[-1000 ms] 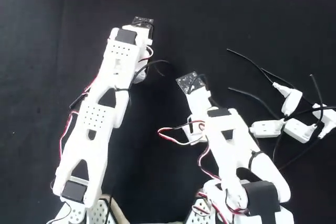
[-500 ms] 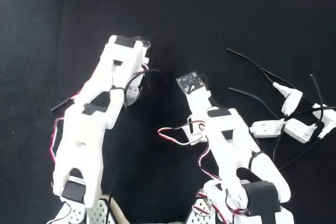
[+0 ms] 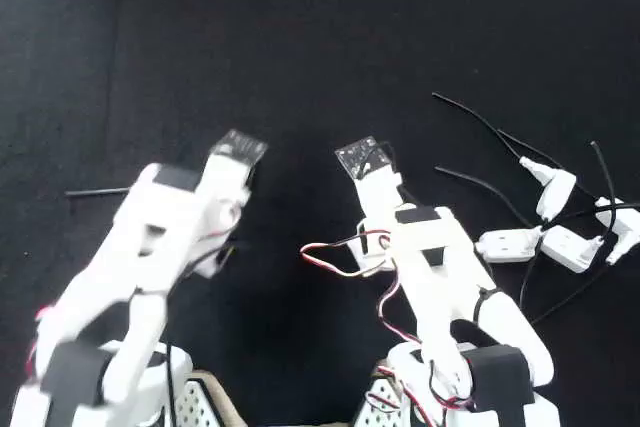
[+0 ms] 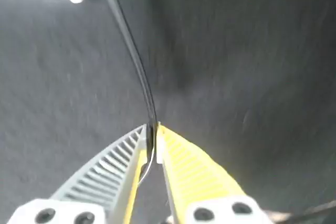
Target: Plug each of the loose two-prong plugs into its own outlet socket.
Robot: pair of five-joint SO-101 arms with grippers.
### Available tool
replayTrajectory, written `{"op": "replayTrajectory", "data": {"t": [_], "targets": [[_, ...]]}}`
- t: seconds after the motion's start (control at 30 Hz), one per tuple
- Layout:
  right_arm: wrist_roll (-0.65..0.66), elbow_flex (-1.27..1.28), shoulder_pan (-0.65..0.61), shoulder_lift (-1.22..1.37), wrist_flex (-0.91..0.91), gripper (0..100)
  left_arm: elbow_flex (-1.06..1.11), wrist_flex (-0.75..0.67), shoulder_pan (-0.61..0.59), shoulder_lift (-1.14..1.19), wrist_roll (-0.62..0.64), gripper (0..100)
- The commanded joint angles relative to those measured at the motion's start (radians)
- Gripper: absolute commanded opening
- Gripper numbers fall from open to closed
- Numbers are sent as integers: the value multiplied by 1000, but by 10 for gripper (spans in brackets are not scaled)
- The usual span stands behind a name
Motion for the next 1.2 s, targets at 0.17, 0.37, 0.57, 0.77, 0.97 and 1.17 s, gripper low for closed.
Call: {"op": "replayTrajectory", "data": {"t": [0.17, 0.37, 0.57, 0.77, 0.97, 1.17], "targets": [[-2, -10, -9, 27, 0, 12, 282, 34, -228, -371, -397, 33], [-2, -10, -9, 27, 0, 12, 423, 64, -438, -621, -810, 33], [-2, -10, -9, 27, 0, 12, 552, 64, -625, -896, -1059, 33], [-2, -10, -9, 27, 0, 12, 605, 71, -634, -1177, -956, 130], [-2, -10, -9, 27, 0, 12, 605, 72, -470, -1349, -724, 379], [-2, -10, -9, 27, 0, 12, 596, 44, -225, -1419, -598, 464]]}}
